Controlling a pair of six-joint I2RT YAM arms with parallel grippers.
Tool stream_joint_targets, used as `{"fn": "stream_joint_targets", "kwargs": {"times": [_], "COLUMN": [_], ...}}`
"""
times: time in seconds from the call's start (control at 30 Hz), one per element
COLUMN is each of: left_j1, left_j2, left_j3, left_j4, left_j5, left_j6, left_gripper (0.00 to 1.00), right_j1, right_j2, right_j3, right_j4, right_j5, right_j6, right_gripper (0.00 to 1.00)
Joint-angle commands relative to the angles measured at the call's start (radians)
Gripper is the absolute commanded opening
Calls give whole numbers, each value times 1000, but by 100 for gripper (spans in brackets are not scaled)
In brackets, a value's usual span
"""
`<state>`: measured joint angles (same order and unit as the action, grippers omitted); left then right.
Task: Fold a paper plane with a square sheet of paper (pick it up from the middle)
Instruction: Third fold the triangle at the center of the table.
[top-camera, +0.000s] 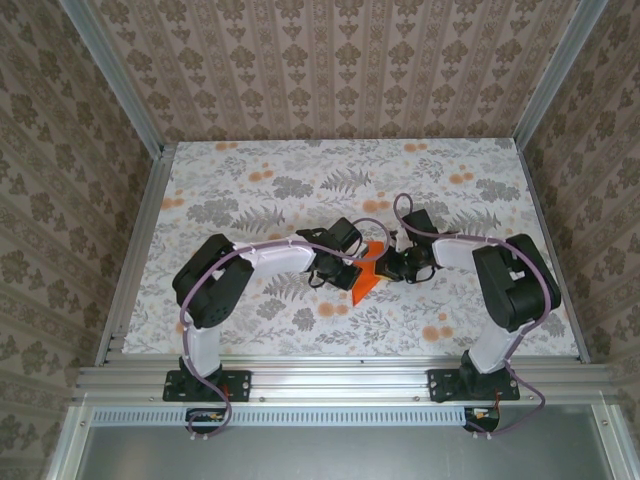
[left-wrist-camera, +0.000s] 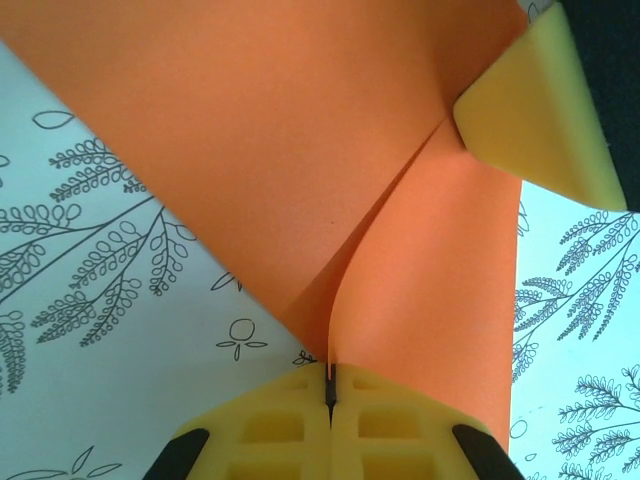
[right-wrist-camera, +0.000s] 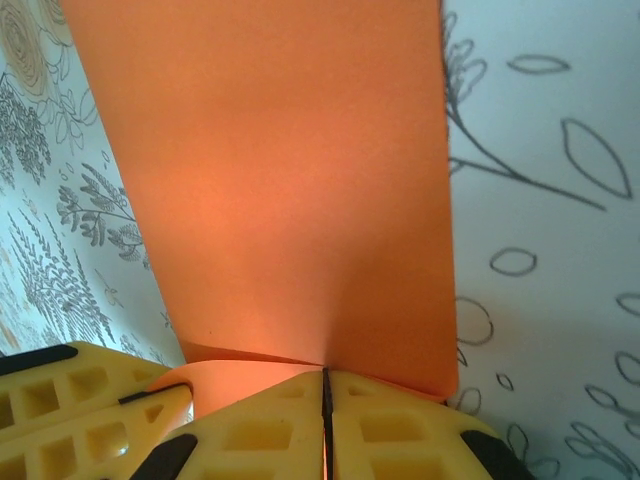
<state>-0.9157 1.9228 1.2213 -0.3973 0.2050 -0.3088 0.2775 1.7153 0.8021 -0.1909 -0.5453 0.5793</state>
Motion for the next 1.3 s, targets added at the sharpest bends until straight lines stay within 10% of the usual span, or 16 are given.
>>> {"fn": "stream_joint_targets", "kwargs": {"times": [0.0,1.27], "left_j1": [-6,-18], "left_j2": [8,27], "left_j3": [24,50], "left_j4": [-32,-54], "left_j5": [5,17], "left_j6": [27,38], "left_gripper": [1,1], "right_j1": [-6,-77], "right_j2": [-51,-42], "right_j3": [-28,-6], "right_j4": [-84,-26], "right_j5": [61,-20], "right_j6": [-10,8], "right_gripper": [10,11]}}
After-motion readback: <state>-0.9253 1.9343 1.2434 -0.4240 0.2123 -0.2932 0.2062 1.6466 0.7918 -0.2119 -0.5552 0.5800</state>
